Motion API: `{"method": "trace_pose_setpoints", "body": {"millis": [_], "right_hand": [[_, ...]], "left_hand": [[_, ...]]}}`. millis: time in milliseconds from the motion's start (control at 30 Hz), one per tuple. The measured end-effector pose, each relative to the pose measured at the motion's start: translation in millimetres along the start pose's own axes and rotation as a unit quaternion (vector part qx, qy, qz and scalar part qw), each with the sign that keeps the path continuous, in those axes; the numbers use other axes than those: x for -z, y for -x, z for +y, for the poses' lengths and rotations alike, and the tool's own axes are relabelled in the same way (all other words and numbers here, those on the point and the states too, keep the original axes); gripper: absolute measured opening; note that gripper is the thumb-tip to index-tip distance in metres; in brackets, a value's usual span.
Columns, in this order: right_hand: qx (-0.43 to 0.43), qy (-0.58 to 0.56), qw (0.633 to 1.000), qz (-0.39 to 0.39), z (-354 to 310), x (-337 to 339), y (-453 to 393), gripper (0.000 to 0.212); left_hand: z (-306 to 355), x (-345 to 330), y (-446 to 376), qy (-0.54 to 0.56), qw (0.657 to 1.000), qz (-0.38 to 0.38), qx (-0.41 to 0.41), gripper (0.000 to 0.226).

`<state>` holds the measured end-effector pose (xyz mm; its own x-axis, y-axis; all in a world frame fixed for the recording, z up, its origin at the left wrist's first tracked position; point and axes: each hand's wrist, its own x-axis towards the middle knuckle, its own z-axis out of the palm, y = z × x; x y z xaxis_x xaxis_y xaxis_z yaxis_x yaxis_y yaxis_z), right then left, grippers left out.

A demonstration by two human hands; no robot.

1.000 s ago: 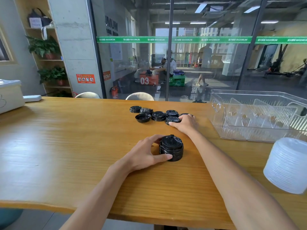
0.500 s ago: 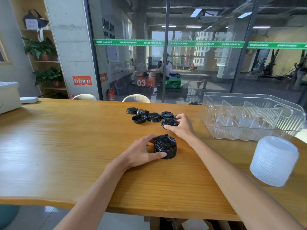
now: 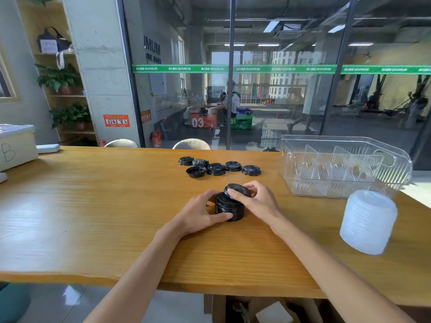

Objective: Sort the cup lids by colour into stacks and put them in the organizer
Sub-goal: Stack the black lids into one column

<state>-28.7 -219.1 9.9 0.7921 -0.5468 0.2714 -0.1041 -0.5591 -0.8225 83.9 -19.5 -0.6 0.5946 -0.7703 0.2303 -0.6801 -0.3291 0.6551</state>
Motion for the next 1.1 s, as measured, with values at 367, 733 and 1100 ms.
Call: {"method": "trace_pose_setpoints", "body": {"millis": [367,733,1100], "right_hand": [[0.002,-0.029,0.999,-0.017,-11,-23,18,0.085],[0.043,-0.022,0.998,-0.048,-5,-16,24,0.068],[0.051,-0.002,0.998,-0.039,-1,-2,31,0.074]], "left_hand": [[3,-1,0,-0.005,1.0,0.015,-0.014,0.08],[0,-1,-1,0.0,1.0,0.013,-0.017,0.087],[0,-2,-3,-0.006,1.0,0.013,-0.022,0.089]]}}
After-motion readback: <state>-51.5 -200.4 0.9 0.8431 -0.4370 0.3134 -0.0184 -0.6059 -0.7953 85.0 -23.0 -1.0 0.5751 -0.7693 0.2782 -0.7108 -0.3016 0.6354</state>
